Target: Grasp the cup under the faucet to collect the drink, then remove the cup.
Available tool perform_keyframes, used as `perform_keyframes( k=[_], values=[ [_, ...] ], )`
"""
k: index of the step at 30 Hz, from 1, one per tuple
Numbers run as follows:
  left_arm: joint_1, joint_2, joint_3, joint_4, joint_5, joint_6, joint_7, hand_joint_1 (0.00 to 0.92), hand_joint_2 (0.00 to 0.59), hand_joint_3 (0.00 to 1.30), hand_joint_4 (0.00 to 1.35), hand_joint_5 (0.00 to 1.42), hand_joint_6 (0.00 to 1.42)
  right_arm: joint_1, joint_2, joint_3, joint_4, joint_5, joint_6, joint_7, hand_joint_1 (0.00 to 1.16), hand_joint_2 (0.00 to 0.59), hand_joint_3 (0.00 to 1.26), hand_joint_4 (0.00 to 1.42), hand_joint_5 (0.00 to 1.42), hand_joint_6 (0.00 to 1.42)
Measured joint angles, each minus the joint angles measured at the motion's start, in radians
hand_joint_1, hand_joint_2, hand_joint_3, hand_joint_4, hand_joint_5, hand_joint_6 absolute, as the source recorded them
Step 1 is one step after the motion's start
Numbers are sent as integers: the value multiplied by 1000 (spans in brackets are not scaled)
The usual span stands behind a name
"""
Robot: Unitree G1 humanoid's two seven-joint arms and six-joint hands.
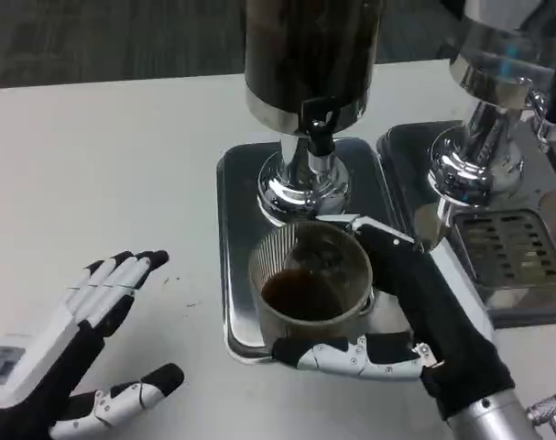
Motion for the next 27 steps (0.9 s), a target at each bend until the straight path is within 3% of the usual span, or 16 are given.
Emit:
perform_keyframes(
  k=[12, 27],
  values=[
    [106, -19, 24, -101, 11, 28, 13, 0, 184, 35, 0, 0, 0, 45, -58, 25, -71, 12, 0, 67, 1032, 149, 561, 662, 742, 953],
    [151, -45, 31, -140, 43, 74, 40, 0, 184, 35, 0, 0, 0, 48, -70, 29, -75, 15, 1, 73, 1016, 155, 559, 661, 733, 953]
  ],
)
